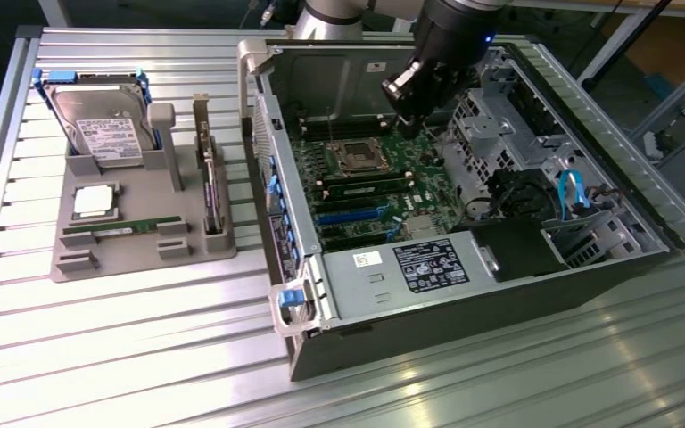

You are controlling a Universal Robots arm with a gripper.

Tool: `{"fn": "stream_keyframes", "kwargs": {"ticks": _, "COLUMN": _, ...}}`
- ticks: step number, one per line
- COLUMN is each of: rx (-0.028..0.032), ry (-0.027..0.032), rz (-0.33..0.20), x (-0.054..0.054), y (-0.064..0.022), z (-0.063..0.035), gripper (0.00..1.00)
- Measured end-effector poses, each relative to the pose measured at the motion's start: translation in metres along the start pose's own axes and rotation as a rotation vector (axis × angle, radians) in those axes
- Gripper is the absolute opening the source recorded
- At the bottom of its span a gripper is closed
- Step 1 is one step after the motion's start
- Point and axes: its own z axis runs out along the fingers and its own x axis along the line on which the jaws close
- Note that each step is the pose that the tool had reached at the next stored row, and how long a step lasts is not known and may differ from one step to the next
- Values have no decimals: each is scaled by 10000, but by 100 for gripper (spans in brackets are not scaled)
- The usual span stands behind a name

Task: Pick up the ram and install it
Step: 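Press down the ram until it locks into place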

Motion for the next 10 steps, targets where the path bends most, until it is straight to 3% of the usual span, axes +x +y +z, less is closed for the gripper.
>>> {"fn": "stream_keyframes", "kwargs": {"ticks": 3, "rx": -7, "ry": 0, "rz": 985, "x": 0, "y": 0, "z": 10, "gripper": 10}}
{"fn": "stream_keyframes", "kwargs": {"ticks": 10, "rx": -16, "ry": 2, "rz": 2411, "x": 0, "y": 0, "z": 25, "gripper": 10}}
